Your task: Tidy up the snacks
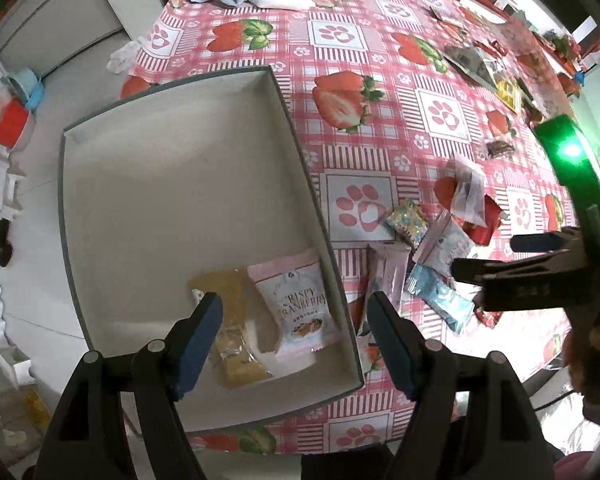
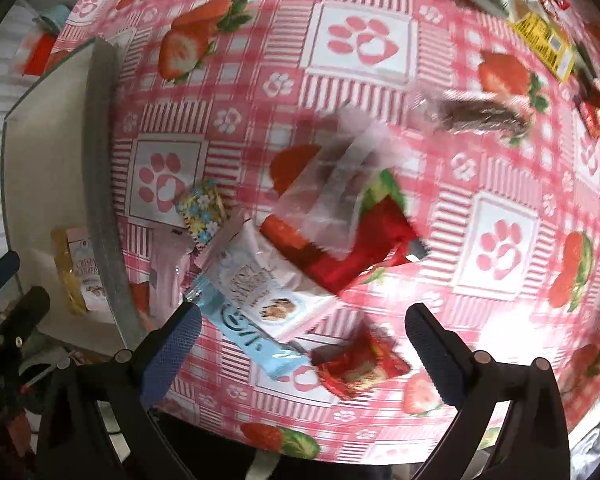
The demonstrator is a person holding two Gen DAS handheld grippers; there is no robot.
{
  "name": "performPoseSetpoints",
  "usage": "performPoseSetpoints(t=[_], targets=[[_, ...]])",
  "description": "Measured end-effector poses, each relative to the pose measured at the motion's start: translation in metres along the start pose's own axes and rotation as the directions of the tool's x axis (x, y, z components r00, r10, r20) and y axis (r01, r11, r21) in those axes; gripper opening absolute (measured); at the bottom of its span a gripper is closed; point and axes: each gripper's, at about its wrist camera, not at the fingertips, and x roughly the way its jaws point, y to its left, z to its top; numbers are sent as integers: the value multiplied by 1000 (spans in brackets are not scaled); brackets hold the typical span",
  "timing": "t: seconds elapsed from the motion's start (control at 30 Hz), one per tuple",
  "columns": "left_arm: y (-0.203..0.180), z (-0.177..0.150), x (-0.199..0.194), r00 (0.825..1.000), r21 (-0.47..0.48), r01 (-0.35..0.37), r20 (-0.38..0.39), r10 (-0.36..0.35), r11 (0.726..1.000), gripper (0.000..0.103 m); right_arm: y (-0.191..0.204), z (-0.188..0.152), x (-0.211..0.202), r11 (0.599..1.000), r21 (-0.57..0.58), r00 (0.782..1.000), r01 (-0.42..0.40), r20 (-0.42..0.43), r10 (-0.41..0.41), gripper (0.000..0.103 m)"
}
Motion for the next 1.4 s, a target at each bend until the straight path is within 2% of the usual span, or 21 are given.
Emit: performPoseSetpoints(t=[0.27,0.4,0.47,0.53,0.6,0.97,1.17,1.23,1.33,1.4], targets=[[4,-17,2,999,3,-30,-38,30,1000,78,24,8,22,997,-18,996,70,59,-69,102],[6,-23,4,997,10,-44,-58,45,999,78,36,6,34,984,-94,986,149,92,-140,102],[5,-23,5,997,14,-44,-62,45,999,78,36,4,36,978,-129,982,162,116,-147,102],[3,-21,5,997,22,-44,-64,45,999,78,34,0,41,978,-139,984,154,112,-139,102],[-2,-18,5,997,31,-40,-63,42,999,78,37,15,39,973,-122,977,198,101,-186,102],[-56,-8,16,997,122,32,-70,-24,992,78,-105,7,35,969,76,970,235,39,-239,102],[-87,4,27,994,151,66,-96,-52,986,78,-159,-9,21,979,158,989,126,51,-136,102],[-93,9,31,992,143,77,-114,-61,987,78,-191,-12,16,978,177,992,109,48,-119,102],[-100,16,37,989,124,86,-132,-70,989,78,-210,-34,8,975,195,993,103,44,-113,102],[-103,22,41,986,100,93,-151,-77,991,78,-206,-34,12,973,207,993,99,45,-111,102]])
